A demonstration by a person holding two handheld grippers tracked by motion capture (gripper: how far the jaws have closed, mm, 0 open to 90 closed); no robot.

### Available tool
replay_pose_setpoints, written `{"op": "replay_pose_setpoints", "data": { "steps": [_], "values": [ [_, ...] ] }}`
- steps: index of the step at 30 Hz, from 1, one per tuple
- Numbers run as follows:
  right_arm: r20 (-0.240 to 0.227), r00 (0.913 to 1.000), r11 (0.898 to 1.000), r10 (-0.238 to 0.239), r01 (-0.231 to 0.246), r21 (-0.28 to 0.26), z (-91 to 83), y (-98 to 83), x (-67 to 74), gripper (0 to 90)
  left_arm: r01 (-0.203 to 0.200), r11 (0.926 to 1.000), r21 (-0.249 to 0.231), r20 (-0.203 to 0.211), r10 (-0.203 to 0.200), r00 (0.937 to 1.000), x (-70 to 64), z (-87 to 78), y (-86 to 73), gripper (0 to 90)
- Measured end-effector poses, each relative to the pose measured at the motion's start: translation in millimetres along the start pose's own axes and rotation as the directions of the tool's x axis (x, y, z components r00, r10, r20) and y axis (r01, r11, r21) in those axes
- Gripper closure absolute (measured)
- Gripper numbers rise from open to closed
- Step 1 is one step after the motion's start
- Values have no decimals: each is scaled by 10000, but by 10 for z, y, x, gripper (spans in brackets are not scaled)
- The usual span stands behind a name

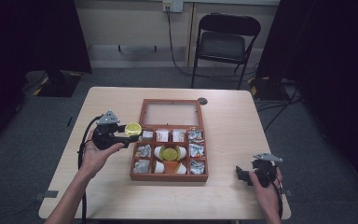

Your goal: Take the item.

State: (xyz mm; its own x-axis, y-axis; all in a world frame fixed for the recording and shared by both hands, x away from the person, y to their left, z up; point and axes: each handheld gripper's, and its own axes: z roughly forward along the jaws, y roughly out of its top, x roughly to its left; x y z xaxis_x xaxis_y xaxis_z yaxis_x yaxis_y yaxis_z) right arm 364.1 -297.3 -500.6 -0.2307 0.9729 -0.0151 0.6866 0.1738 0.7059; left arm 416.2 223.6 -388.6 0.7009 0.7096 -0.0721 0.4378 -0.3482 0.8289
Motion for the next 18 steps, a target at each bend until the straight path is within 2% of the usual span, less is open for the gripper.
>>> {"op": "replay_pose_setpoints", "data": {
  "steps": [12, 18],
  "values": [
    [0, 10000, 10000, -2, 2, 1, 0, 0, 0, 0, 403, 9992, -38, -291, -404, 9988, 144, -72, -75, 406],
    [0, 10000, 10000, -2, 2, 1, 0, 0, 0, 0, 455, 9989, -74, -469, -458, 9978, 207, -99, -96, 406]
  ]
}}
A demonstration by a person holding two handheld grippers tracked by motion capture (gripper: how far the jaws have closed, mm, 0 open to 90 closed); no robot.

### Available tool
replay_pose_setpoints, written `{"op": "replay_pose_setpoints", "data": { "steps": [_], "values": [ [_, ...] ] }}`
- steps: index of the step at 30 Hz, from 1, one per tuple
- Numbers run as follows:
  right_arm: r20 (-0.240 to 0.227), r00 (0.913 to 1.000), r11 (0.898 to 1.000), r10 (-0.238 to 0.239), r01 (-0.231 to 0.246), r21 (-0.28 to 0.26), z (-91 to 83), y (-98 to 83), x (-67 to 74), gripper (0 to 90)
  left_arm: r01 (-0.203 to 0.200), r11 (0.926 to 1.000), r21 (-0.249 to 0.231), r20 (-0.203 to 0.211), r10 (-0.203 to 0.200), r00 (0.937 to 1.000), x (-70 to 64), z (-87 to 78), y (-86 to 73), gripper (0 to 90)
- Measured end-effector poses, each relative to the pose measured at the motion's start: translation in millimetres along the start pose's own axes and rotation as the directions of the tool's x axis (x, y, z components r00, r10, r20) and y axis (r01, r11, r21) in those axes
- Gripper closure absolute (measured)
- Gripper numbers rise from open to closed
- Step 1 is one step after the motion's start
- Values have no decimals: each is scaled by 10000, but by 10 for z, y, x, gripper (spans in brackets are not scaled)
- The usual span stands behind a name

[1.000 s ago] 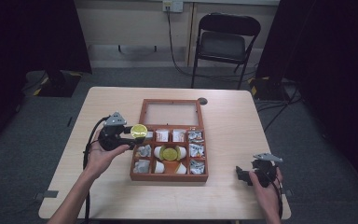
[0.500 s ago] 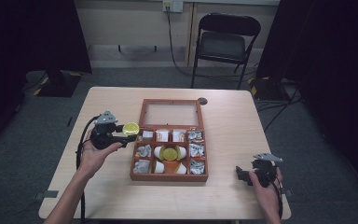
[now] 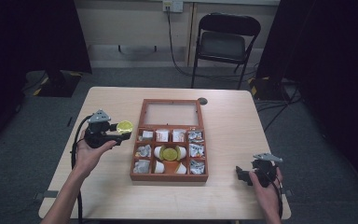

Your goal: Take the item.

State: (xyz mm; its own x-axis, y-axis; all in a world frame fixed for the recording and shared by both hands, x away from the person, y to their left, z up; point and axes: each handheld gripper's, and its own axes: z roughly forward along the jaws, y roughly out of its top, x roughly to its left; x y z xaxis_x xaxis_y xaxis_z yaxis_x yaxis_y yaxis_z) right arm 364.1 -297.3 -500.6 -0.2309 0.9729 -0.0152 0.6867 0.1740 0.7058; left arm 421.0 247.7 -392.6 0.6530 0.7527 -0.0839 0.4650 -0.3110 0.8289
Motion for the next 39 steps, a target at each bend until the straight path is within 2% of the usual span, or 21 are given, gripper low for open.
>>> {"op": "replay_pose_setpoints", "data": {
  "steps": [3, 9, 15, 20, 25, 32, 34, 39],
  "values": [
    [1, 10000, 10000, 2, -2, 0, 0, 0, 0, 0, 184, 9997, -168, -74, -185, 9998, 55, -19, -28, 406],
    [2, 10000, 10000, 2, -2, -1, 0, 0, 0, 0, 425, 9990, -167, -292, -430, 9986, 147, -30, -80, 406],
    [1, 10000, 10000, 0, 0, 1, 0, 0, 0, 0, 459, 9989, 9, -548, -458, 9974, 244, -37, -150, 406],
    [0, 10000, 10000, 1, -1, 0, 0, 0, 0, 0, 790, 9966, 249, -617, -773, 9951, 338, 0, -239, 406],
    [0, 10000, 10000, -1, 1, -1, 0, 0, 0, 0, 957, 9948, 357, -690, -930, 9933, 363, 45, -302, 406],
    [2, 10000, 10000, 1, -1, 0, 0, 0, 0, 0, 745, 9924, 978, -1015, -645, 9927, 342, 152, -359, 406],
    [1, 10000, 10000, -1, 1, -2, 0, 0, 0, 0, 699, 9925, 999, -1039, -595, 9928, 321, 173, -354, 406],
    [1, 10000, 10000, 0, 0, -1, 0, 0, 0, 0, 624, 9883, 1394, -995, -487, 9939, 305, 269, -403, 406]
  ]
}}
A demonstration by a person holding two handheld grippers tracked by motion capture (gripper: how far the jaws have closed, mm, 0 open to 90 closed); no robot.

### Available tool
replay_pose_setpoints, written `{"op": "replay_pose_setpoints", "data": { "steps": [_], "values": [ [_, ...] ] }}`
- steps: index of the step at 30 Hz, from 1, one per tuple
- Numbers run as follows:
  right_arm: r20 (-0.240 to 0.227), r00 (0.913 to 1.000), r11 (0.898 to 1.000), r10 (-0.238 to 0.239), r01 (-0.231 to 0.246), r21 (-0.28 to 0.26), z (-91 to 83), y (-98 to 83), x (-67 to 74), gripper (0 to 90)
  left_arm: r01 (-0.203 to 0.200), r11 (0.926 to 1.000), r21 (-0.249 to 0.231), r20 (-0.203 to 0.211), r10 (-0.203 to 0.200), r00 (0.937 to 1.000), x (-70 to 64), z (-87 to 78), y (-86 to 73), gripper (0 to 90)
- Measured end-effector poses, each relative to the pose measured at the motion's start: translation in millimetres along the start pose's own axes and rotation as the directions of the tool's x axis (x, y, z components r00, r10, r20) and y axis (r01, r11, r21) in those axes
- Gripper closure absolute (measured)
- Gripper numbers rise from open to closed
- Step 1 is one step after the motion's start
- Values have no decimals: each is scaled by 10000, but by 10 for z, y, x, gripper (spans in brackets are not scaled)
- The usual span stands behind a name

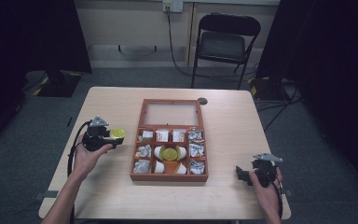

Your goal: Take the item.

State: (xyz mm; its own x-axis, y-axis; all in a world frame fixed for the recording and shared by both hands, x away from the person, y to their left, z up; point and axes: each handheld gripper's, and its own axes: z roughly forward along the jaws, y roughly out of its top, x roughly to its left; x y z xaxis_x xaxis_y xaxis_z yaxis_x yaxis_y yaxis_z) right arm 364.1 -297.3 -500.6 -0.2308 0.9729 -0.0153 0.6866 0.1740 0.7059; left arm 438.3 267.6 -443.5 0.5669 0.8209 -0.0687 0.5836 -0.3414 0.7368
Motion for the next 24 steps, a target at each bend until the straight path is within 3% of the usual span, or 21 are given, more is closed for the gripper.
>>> {"op": "replay_pose_setpoints", "data": {
  "steps": [11, 17, 24],
  "values": [
    [0, 10000, 10000, 1, -1, 1, 0, 0, 0, 0, 50, 9987, 515, 98, -55, 9999, -12, 167, -52, 406],
    [0, 10000, 10000, 0, 0, -1, 0, 0, 0, 0, -150, 9953, 952, 133, 138, 9998, -62, 297, -65, 406],
    [1, 10000, 10000, 1, -1, 0, 0, 0, 0, 0, 112, 9939, 1100, 151, -129, 9998, -54, 362, -107, 404]
  ]
}}
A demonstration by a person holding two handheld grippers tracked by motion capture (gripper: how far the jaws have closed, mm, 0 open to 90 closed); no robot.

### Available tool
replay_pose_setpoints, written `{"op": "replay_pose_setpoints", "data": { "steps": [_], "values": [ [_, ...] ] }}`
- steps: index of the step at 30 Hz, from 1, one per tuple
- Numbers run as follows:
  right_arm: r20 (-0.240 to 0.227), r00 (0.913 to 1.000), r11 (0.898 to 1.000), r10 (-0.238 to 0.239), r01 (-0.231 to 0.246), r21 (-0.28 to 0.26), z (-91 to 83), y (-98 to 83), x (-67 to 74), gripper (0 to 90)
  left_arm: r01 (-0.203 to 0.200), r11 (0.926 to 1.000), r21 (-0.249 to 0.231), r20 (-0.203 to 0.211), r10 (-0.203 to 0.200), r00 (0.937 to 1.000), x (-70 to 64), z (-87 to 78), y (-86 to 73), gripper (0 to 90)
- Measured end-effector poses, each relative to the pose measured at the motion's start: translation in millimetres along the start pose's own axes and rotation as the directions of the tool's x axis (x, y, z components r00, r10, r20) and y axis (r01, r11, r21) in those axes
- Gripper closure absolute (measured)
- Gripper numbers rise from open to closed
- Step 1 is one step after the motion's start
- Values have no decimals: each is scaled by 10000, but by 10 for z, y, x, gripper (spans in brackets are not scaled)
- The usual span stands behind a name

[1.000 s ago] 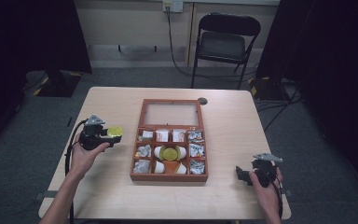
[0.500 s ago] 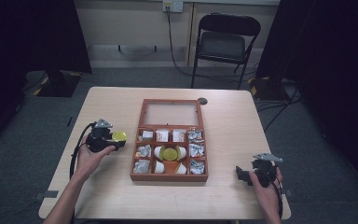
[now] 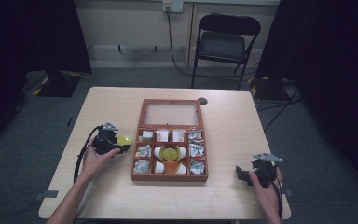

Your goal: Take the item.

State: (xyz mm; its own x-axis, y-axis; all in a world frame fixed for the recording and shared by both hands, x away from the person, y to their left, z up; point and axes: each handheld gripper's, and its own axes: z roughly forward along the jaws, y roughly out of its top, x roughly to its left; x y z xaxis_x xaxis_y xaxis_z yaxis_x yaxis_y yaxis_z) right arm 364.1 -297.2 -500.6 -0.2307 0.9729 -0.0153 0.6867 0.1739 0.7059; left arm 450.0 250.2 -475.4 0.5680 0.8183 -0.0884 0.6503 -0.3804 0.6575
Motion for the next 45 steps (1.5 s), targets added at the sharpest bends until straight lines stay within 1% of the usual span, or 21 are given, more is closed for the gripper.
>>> {"op": "replay_pose_setpoints", "data": {
  "steps": [3, 6, 7, 9, 11, 13, 14, 17, 19, 21, 25, 27, 28, 30, 33, 35, 37, 39, 41, 42, 45],
  "values": [
    [-1, 10000, 10000, -2, 2, 1, 0, 0, 0, 0, 65, 10000, -31, 28, -64, 10000, 1, 4, -7, 398],
    [0, 10000, 10000, -1, 1, 1, 0, 0, 0, 0, 133, 9999, -43, 130, -132, 9998, 13, 10, -15, 319],
    [0, 10000, 10000, -2, 2, 0, 0, 0, 0, 0, 91, 9999, -97, 161, -90, 9998, 13, 7, -15, 305],
    [-1, 10000, 10000, 0, 0, 0, 0, 0, 0, 0, 105, 9997, -233, 36, -104, 9999, 5, -10, -9, 249],
    [-1, 10000, 10000, -1, 1, 0, 0, 0, 0, 0, 114, 9987, -500, -13, -115, 9999, -4, -29, -5, 241],
    [-3, 10000, 10000, -2, 2, 1, 0, 0, -1, 0, 122, 9984, -545, -167, -131, 9998, -1, -50, -1, 215],
    [-2, 10000, 10000, -3, 3, -1, 0, 0, -1, 0, 201, 9978, -636, -80, -206, 9998, 5, -62, -1, 204],
    [-3, 10000, 10000, -6, 6, -1, 1, 0, -1, 0, 252, 9964, -805, -82, -260, 9996, 16, -93, 0, 191],
    [-5, 10000, 10000, -9, 9, 0, 1, 1, -1, 0, 384, 9946, -965, 6, -385, 9993, 21, -124, 4, 186],
    [-8, 10000, 10000, -12, 12, -1, 1, 1, -2, 0, 397, 9927, -1136, -47, -405, 9992, 16, -168, 12, 181],
    [-11, 10000, 10000, -9, 9, 1, 1, 1, -2, 0, 532, 9832, -1746, 32, -535, 9986, 8, -299, 28, 176],
    [-11, 10000, 10000, -11, 11, 0, 1, 1, -2, 0, 567, 9794, -1938, 175, -544, 9984, 24, -360, 25, 163],
    [-11, 10000, 10000, -9, 9, 1, 1, 2, -1, 0, 505, 9799, -1929, 146, -486, 9987, 36, -393, 29, 158],
    [-12, 10000, 10000, -11, 11, 0, 1, 1, -2, 0, 415, 9852, -1666, -324, -475, 9983, 42, -459, 45, 159],
    [-10, 10000, 10000, -13, 13, -2, 1, 1, -2, 0, 267, 9807, -1939, -689, -407, 9968, 46, -571, 20, 162],
    [-11, 10000, 10000, -11, 11, -1, 1, 1, -2, 0, 419, 9801, -1939, -620, -548, 9966, 65, -631, 0, 162],
    [-11, 10000, 10000, -10, 10, -1, 1, 1, -2, 0, 282, 9805, -1945, -834, -452, 9955, 72, -678, -34, 163],
    [-12, 10000, 10000, -10, 10, 0, 1, 1, -2, 0, 235, 9820, -1876, -867, -404, 9954, 100, -721, -75, 164],
    [-12, 10000, 10000, -11, 11, -1, 1, 1, -2, 0, 342, 9823, -1842, -896, -514, 9946, 144, -766, -124, 165],
    [-9, 10000, 10000, -11, 11, -1, 1, 1, -2, 0, 432, 9804, -1921, -845, -603, 9946, 164, -793, -156, 165],
    [-11, 10000, 10000, -12, 12, -1, 1, 1, -2, 0, 569, 9792, -1948, -807, -738, 9940, 223, -872, -246, 166]
  ]
}}
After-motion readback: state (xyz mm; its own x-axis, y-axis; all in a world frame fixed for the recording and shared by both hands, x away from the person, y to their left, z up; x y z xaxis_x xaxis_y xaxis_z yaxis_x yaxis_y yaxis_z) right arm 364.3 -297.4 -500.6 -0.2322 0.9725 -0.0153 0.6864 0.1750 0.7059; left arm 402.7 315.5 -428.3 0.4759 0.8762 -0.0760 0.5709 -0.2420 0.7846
